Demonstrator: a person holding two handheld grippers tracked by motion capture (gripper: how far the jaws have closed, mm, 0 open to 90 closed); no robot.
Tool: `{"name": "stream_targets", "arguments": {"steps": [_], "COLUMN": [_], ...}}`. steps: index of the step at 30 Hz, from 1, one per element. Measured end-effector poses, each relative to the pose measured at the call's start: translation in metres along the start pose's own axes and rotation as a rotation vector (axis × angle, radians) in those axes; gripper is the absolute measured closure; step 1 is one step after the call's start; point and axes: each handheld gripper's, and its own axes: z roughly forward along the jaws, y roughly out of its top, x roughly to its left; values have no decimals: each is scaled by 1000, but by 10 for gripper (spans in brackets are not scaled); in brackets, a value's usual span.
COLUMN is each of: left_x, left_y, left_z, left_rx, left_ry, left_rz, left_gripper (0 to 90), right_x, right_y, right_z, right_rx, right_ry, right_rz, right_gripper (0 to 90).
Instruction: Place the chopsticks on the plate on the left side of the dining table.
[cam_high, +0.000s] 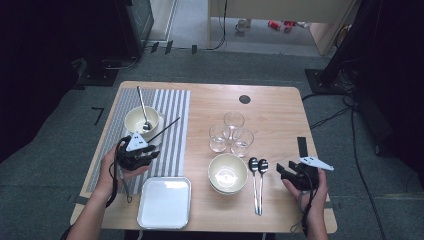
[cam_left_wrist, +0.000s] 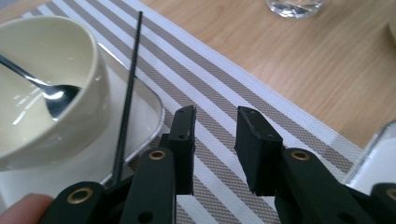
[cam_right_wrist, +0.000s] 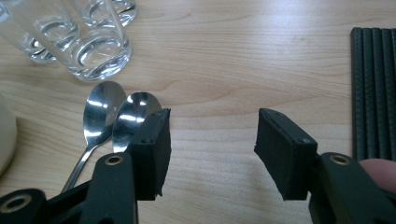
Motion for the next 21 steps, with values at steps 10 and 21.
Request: {"name": "stream_targets", "arguments": {"steps": [10,21], "left_x": [-5,-13], "left_y": [-5,-2], "left_z": [-4,-2], "left_rx": [1,-3], "left_ry": [-16,-49], "left_rz": [-5,25], "left_gripper": [676,664], "right_x": [-5,-12], "right_y": [-1,-2], "right_z": [-4,-9], "right_rx": [-19,-26], "right_ry": [-28,-61], "right_rz": [7,14], "right_gripper": [516,578]}}
